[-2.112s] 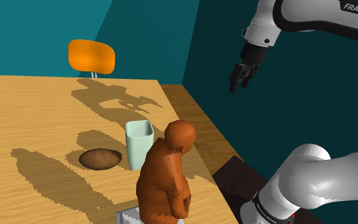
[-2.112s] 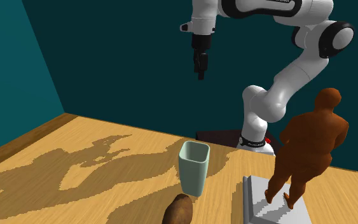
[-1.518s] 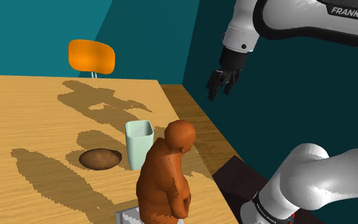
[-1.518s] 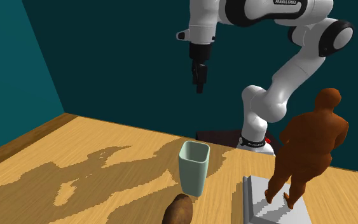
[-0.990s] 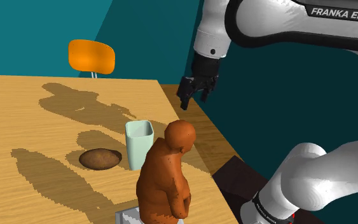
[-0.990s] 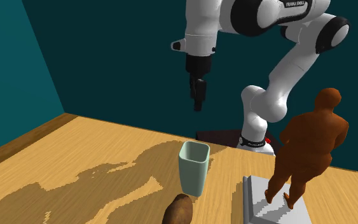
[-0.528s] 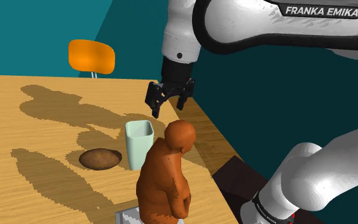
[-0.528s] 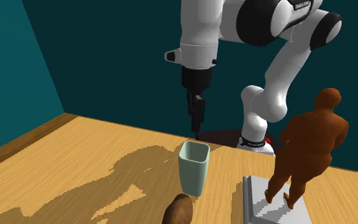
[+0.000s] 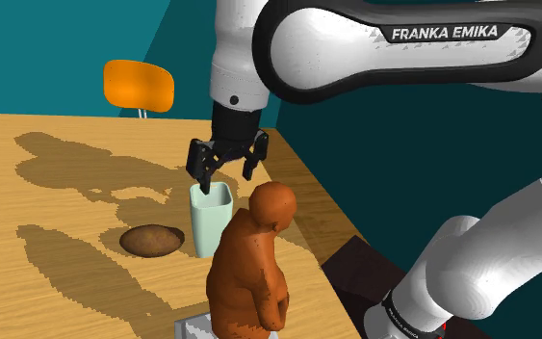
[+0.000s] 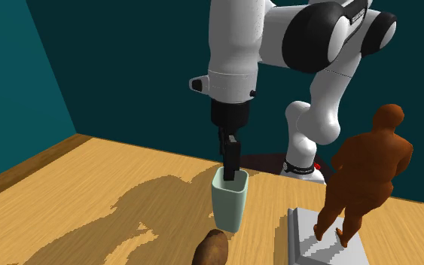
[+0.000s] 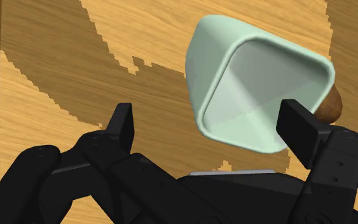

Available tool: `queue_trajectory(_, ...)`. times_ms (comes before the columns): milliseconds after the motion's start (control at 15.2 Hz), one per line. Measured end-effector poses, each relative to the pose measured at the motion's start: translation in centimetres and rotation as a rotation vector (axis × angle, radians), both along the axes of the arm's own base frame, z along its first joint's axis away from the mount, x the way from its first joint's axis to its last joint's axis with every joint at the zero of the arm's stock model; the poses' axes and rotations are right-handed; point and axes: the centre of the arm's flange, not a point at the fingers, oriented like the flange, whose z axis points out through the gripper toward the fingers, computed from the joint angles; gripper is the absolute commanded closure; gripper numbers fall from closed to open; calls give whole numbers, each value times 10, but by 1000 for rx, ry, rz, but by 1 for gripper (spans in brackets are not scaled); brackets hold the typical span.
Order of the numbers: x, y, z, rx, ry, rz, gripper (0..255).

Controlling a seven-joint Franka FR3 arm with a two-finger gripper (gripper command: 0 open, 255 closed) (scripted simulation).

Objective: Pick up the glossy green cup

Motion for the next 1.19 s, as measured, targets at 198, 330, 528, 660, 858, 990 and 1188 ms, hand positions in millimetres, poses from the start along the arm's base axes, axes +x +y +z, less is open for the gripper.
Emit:
queue_trajectory(198, 1, 1, -17, 0, 0, 0, 0)
queue_trajectory(330, 1, 0, -23, 0, 0, 0, 255)
queue_trajectory(528, 1, 1, -25, 0, 0, 0, 255)
queue_trajectory(660, 1, 1, -25, 0, 0, 0, 255)
queue_trajectory(858, 1, 1, -25, 0, 0, 0, 255)
queue_trajectory(990, 1, 0, -25, 0, 0, 0, 255)
queue_trajectory(1188, 0, 0, -13, 0, 0, 0, 255)
